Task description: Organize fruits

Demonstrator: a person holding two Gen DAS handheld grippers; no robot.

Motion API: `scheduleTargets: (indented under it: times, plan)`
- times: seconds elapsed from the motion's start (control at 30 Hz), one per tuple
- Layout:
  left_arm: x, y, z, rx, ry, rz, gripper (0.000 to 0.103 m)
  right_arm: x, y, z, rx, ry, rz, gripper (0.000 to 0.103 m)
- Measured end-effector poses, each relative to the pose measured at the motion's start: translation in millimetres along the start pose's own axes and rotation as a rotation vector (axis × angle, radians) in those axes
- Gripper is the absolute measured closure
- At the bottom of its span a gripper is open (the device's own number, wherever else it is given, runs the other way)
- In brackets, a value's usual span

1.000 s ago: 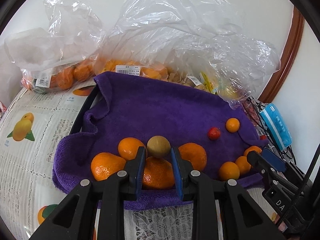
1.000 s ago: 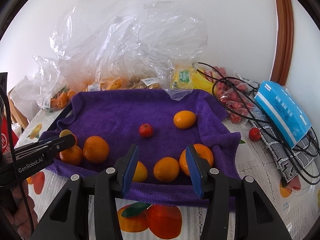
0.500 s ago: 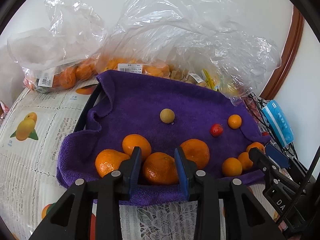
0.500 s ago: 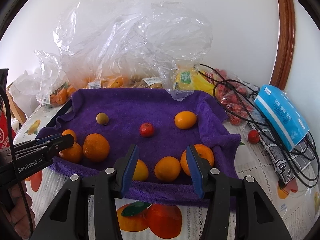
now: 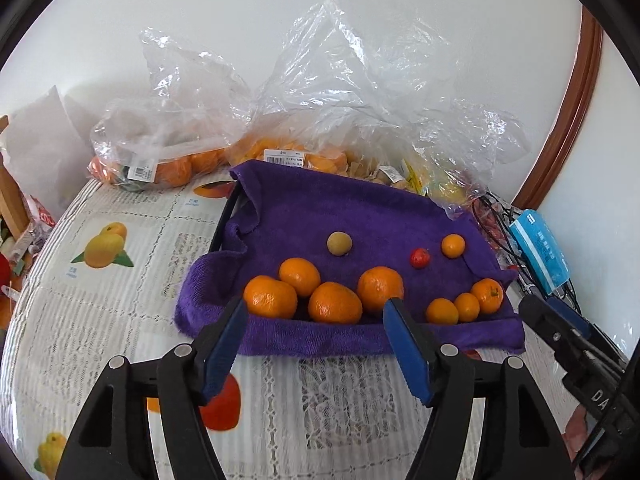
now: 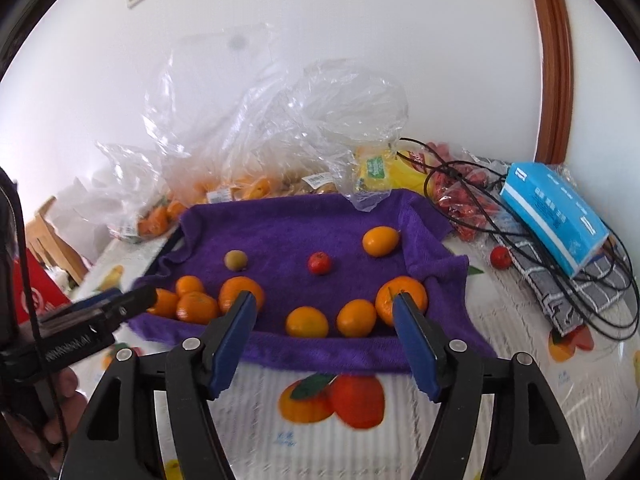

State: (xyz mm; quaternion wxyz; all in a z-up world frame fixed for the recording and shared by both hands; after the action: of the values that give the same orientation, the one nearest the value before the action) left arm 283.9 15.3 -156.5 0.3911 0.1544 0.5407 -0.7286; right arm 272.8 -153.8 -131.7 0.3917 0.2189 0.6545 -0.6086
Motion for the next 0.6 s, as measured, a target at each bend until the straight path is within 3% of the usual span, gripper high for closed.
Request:
scheduleTargets:
  times: [0.13, 0.23, 0.47, 0.6]
  plan:
    - [8, -31, -1, -0.004, 0.005, 0.020, 0.029, -7, -45, -6, 0.066, -0.026, 0.040, 0.018]
    - [13, -59, 3, -0.003, 0.033, 0.032, 0.029, -5, -78, -7, 0.142, -0.038, 0.036, 0.016]
    - [30, -118, 14, 0.003, 0.074, 0.090, 0.023, 18, -124, -12, 0.113, 0.010, -0.010, 0.016]
    - [45, -140, 18, 0.001, 0.098, 0.106, 0.018, 31, -153, -14, 0.138, -0.001, 0.018, 0.013]
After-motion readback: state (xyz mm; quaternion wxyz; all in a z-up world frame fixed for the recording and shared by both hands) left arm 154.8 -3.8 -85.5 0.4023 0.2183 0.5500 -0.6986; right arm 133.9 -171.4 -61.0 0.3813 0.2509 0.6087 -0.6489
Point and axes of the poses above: each gripper's, at about its wrist camera, not at the fingertips, and y roughly the way its jaws point, z to its right, x to its underside, the point moved 10 cm from there along y, roughly the way its jaws point, and after that the axes turned 14 degrees about -y, right-handed, at the moved point
